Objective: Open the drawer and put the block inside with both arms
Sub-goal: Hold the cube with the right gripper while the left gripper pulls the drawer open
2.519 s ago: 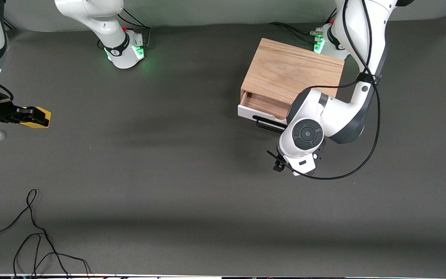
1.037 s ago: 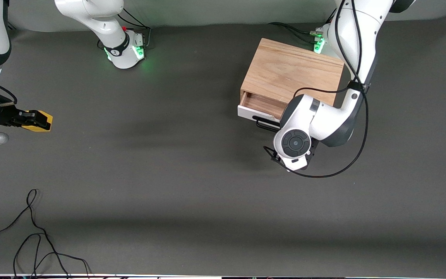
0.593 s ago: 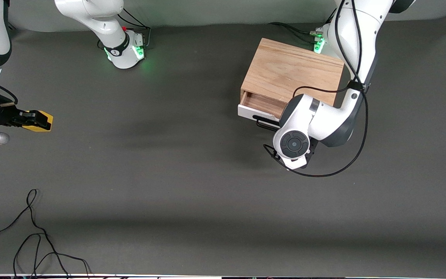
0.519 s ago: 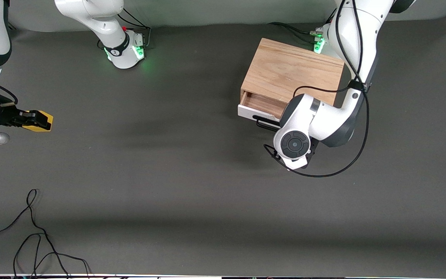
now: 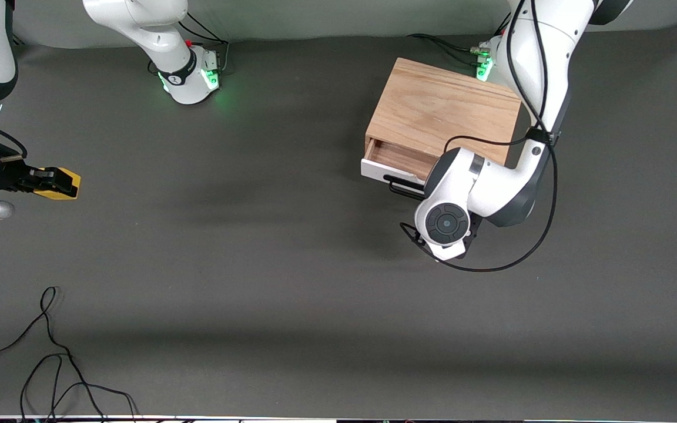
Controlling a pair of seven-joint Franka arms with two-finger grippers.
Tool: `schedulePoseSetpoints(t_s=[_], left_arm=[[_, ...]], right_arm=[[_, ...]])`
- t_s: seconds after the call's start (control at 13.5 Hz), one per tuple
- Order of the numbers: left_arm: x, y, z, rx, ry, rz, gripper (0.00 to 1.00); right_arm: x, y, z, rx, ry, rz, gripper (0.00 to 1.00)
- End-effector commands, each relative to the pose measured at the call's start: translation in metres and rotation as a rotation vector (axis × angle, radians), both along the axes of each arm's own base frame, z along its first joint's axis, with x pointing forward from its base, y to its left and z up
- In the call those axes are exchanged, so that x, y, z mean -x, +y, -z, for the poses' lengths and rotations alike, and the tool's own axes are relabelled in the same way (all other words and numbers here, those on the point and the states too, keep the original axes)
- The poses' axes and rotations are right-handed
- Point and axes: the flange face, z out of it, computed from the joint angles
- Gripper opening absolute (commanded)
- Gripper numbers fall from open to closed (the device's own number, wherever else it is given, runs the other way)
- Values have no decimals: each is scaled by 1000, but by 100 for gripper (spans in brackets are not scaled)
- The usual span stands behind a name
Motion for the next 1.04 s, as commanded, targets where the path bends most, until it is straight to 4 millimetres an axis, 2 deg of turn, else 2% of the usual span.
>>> schedulePoseSetpoints(t_s=[0.0, 0.22, 0.44, 0.67, 0.74, 0.89, 0.96], left_arm=[[-10, -4, -10, 27, -29, -5, 100], [-24, -11, -42, 54, -92, -18, 100], [-29, -12, -57, 61, -121, -15, 100], [-31, -12, -63, 65, -130, -13, 100], [-35, -13, -72, 75, -146, -14, 100], [-48, -12, -117, 110, -217, -16, 100], [-53, -10, -146, 130, -268, -20, 100]], right_arm=[[3, -1, -5, 15, -17, 5, 36], [3, -1, -4, 15, -15, 5, 36], [3, -1, -4, 15, -15, 5, 36], [3, -1, -5, 15, -17, 5, 36], [3, -1, -5, 15, -17, 5, 36], [3, -1, -4, 15, -15, 5, 36], [3, -1, -5, 15, -17, 5, 36]])
